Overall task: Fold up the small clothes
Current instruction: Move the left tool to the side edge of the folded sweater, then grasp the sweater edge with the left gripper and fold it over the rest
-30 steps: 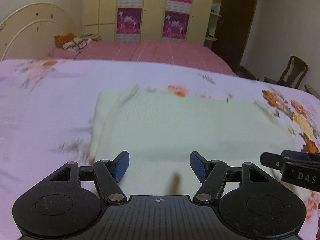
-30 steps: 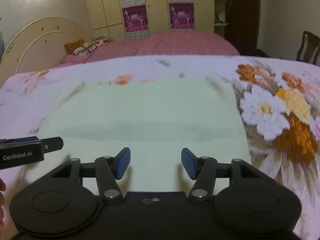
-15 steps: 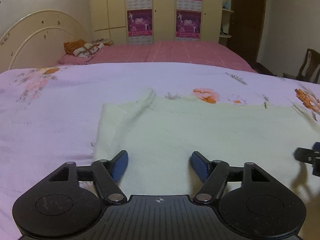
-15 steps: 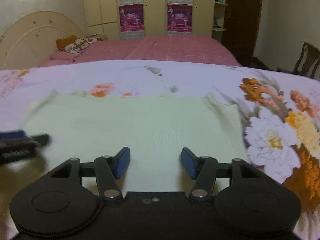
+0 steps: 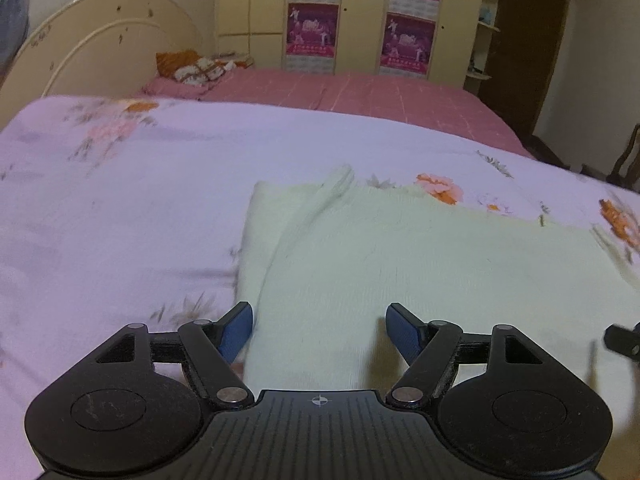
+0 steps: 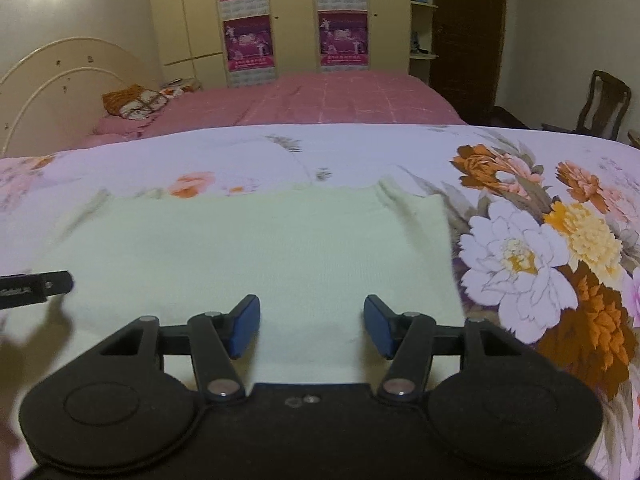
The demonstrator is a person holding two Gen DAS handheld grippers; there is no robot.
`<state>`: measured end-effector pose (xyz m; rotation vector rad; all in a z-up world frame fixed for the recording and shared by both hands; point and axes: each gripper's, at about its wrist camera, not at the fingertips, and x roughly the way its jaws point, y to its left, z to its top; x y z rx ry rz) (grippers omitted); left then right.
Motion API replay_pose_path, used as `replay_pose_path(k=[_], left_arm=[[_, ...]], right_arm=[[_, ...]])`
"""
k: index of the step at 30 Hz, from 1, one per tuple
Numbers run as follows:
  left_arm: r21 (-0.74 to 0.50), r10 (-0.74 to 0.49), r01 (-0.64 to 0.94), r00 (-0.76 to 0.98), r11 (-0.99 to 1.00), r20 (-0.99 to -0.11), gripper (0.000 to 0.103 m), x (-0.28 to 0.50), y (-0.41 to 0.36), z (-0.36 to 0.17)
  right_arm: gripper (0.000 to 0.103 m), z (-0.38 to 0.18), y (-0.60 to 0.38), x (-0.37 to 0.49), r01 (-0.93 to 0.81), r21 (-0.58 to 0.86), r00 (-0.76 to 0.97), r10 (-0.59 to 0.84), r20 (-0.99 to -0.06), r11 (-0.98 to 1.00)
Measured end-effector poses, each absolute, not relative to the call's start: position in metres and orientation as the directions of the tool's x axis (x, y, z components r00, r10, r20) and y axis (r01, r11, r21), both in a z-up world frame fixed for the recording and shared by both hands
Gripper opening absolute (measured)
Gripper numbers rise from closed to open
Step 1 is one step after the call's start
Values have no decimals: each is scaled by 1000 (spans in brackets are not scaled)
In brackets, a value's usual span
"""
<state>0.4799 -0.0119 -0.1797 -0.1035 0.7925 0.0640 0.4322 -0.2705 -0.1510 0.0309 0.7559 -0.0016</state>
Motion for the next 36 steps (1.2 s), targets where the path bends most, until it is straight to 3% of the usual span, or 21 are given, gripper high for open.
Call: replay_pose_path(k=[11,20,28,36], left_arm=[[-158,-45,-114,659,981,-751,74,420,16,-180],[-372,-169,-211,624,904,-763,74,368,43,-194],[-574,-314,-236,647,784,-695,74,371,32,-215],[-692,-292,-242,776,680,-559,74,414,21,-237]], right_arm=[[57,-139,-235,398,-65,59,724,88,-684,996],[57,-141,-222,373,-84,77,717,114,-688,993],[57,-148,-222,363,-75,84,712,113,-693,994],[57,-151,-226,373,-67,88,724,109,-681,994]])
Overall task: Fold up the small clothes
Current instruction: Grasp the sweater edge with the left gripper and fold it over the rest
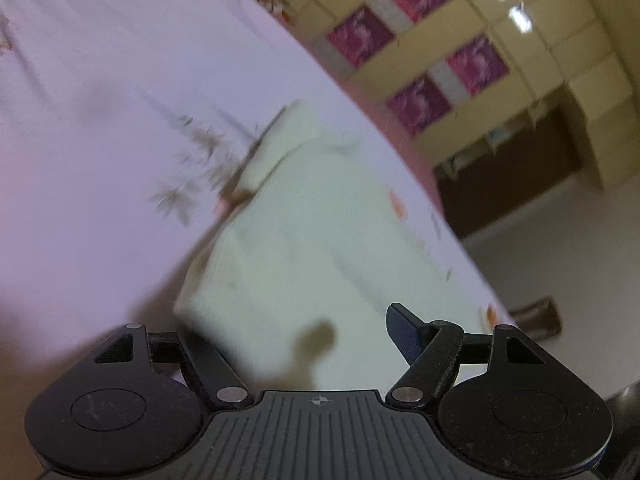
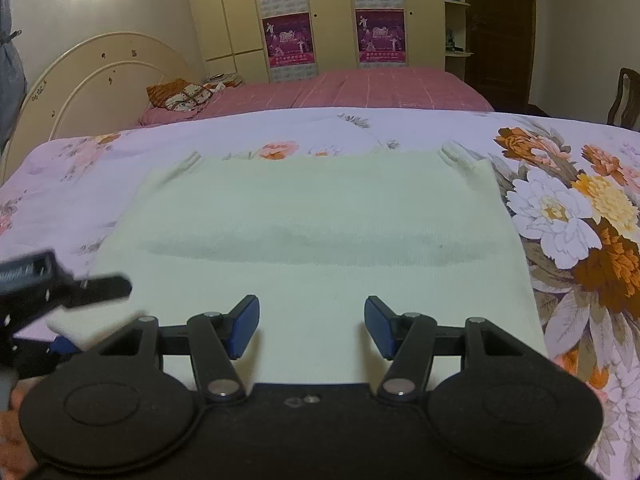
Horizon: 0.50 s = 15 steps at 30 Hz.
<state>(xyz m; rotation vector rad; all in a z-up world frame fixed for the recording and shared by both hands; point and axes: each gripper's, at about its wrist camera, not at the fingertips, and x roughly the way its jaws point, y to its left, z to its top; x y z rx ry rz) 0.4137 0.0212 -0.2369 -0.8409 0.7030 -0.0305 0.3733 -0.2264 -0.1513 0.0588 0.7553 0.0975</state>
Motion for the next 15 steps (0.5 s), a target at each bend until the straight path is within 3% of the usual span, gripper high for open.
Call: replay_pose_path(k=[3,4,5,7,15], left_arm=[[-708,-252,-237,821,665,-512,73,428,18,-244],[-711,-238,-239,832,662,-501,61,431,19,-246],[-717,-234,-247,834,652,-500,41,437,19,-251],[-741,-222,-278,839,611,-498,24,445,22,-264],[-717,-185,-256,860,648,-475,14,462,14,-259]], right_arm=[[57,-155,-227,385,-65,92,728,110,-677,994],[57,-156,-226,389,-67,89,729,110,-676,994],[57,-157,-225,394,-70,82,731,107,-674,994],[57,-158,-222,403,-78,71,739,105,-666,994],[57,-162,-204,429,-124,-48,771,66,-633,991]])
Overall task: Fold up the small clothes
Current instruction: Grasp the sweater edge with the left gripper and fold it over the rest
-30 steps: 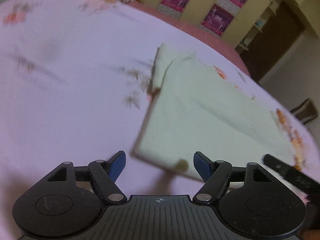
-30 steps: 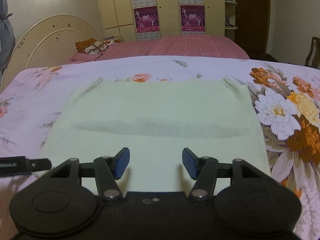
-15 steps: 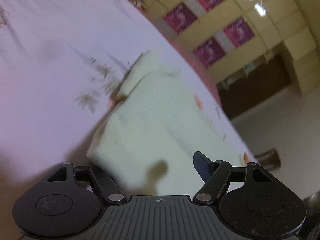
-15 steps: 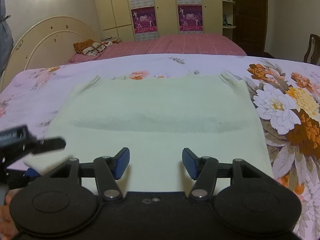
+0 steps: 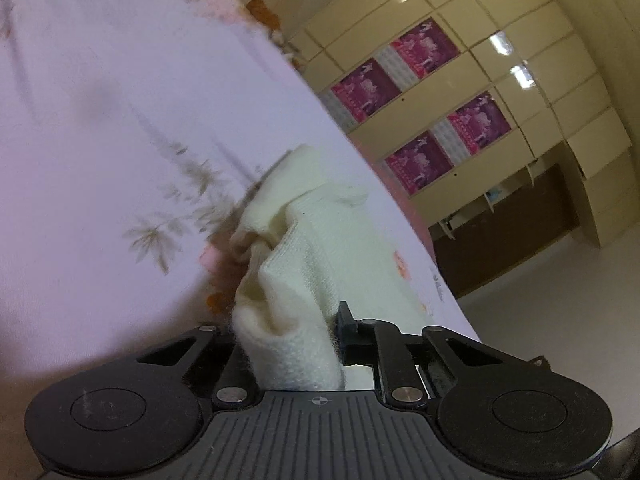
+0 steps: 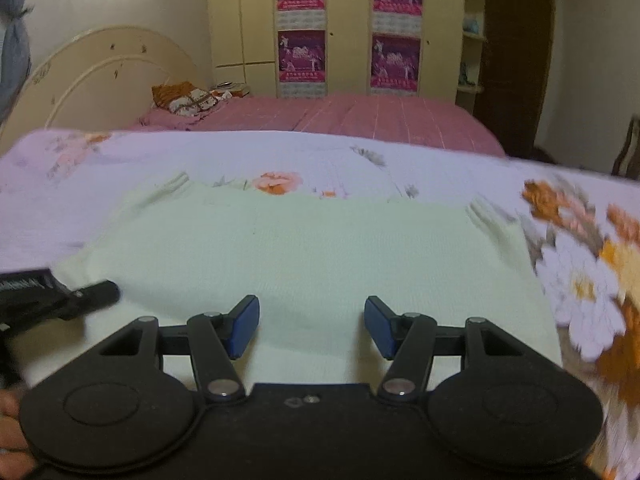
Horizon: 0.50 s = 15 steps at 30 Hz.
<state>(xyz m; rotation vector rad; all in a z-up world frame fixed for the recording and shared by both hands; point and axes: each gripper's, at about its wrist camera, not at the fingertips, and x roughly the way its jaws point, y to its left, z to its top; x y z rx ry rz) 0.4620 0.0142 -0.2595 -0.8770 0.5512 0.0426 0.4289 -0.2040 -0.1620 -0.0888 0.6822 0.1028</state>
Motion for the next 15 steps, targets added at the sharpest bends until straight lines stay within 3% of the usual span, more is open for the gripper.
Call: replay_pose_path(k=[4,7,12,15], left_arm=[[-664,-202,-153,881,732,-427,12,466,6,-233],[-609,-224,-73,890,790,-397,11,466,-4,-209],[-482,-339,141,873,865,-352,10,482,-47,-169],[-435,-447,276,819,857,-360,6,492,-83,-155]], right_arm=[[58,-184,-192,432,-147,-171,752,-3,-659,974],[59,-190,-184,424,-156,-235,783,-24,-621,959],[59,-186,-189,421,-150,-189,778,-2,-628,971],[57,-172,-207,415,-118,-82,786,43,-617,990]])
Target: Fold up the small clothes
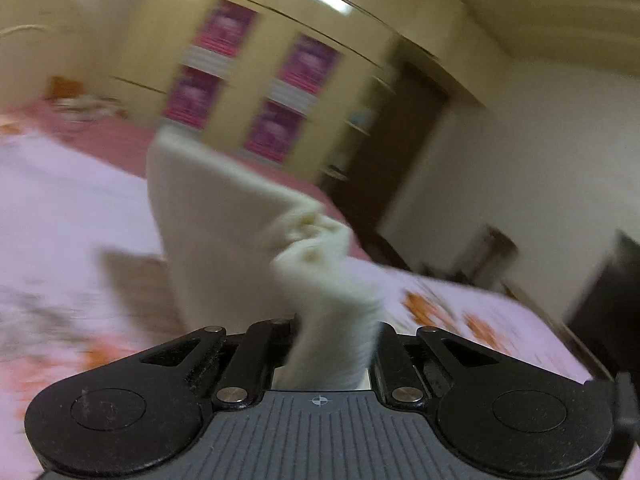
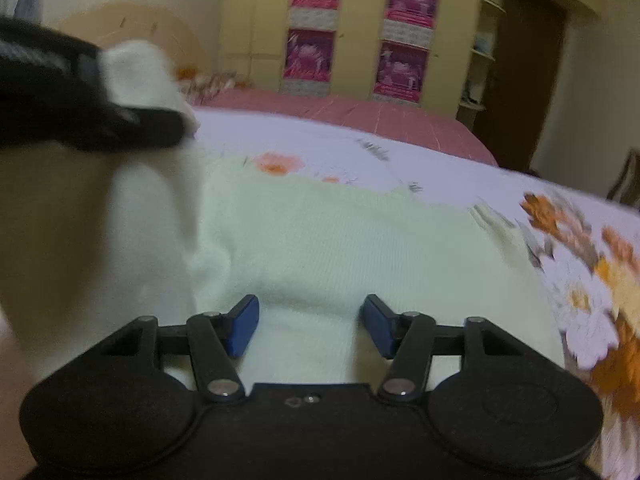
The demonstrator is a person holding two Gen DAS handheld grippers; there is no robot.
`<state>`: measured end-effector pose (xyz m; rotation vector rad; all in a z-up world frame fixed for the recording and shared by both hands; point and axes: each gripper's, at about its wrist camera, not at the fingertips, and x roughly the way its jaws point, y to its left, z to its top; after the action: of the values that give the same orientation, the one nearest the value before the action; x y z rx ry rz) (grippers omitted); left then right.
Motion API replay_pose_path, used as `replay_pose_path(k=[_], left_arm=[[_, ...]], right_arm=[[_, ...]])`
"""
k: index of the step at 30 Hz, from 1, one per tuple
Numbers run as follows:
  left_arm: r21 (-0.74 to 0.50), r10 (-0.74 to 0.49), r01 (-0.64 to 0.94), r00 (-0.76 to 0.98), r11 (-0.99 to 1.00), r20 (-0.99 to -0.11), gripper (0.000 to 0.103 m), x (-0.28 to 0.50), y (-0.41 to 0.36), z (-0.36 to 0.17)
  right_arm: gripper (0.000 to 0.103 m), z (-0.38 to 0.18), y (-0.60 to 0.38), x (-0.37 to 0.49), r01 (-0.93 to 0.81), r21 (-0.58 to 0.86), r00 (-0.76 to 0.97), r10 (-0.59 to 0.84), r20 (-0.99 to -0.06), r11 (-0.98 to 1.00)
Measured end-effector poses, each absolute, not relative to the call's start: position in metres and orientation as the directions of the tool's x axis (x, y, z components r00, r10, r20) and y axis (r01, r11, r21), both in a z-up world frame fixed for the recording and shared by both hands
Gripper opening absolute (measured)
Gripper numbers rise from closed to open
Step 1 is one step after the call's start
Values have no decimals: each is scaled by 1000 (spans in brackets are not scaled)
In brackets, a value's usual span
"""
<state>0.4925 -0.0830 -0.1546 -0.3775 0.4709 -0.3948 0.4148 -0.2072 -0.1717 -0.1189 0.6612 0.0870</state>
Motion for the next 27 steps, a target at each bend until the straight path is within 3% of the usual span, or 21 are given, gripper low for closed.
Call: replay_pose_path(k=[5,10,12,13,14,18,22,27], left_arm=[[-388,-555,407,698,827,-452,6,504,-150,-167],[-309,-537,442,628,842,-563,10,500,-179,-183],[-338,-558,446,617,829,-555,40,489,-174,-176],[-357,-565,438,613,825,-552,70,487,-170,-171],[-356,-551,421,634,834,-542,82,476,-171,-168],[-364,-567,435,658,823,-495,82,440,-155,-151],[-354,-473,330,738,875,-482,81,442,-120,-149],[-267,-312,188,760,945,-570,81,466,-98,-172]], right_arm=[[57,-158,-266,384,20,3,801,-14,-598,1000],[57,-159,-316,353,114,63,764,-47,-644,991],[57,-156,-331,341,141,82,759,-54,-649,987],[57,-155,-336,337,147,94,758,-51,-650,985],[57,-152,-342,332,156,110,759,-48,-650,982],[58,-141,-360,316,192,171,770,-40,-637,966],[58,-130,-370,324,195,241,787,-6,-616,951],[58,-125,-368,345,160,310,795,64,-603,937]])
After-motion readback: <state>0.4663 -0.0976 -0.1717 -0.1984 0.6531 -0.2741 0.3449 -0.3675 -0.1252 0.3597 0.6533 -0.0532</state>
